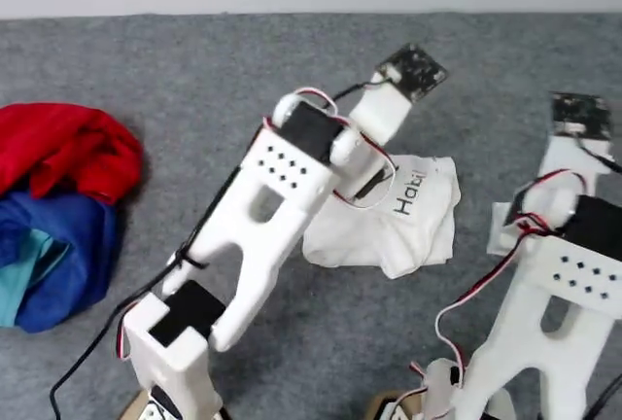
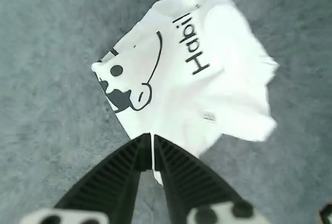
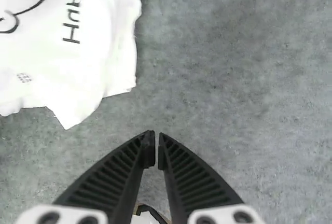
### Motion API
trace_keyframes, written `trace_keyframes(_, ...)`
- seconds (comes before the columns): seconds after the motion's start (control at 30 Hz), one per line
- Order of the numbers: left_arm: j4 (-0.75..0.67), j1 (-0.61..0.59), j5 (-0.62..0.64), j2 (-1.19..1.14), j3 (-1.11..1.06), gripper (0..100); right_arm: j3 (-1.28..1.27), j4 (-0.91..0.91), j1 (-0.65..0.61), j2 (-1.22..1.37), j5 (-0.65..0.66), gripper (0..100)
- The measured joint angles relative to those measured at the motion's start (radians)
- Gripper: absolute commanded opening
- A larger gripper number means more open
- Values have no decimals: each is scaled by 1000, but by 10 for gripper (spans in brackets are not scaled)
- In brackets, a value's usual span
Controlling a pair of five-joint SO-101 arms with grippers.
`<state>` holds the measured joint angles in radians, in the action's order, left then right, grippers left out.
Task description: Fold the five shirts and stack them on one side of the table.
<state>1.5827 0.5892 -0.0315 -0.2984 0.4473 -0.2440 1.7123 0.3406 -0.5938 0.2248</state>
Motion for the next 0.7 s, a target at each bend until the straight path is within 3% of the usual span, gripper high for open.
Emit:
trace_keyframes(0.13, -124, -3, 0, -118, -41, 15, 0, 0, -6, 0, 0, 26)
trace_keyframes(0.27, -149, -3, 0, -262, -41, 15, 0, 0, -6, 0, 0, 25)
trace_keyframes(0.53, 104, 137, -11, -318, -5, 15, 0, 0, -6, 0, 0, 25)
trace_keyframes(0.7, 141, 221, -11, -318, 5, 15, 0, 0, -6, 0, 0, 25)
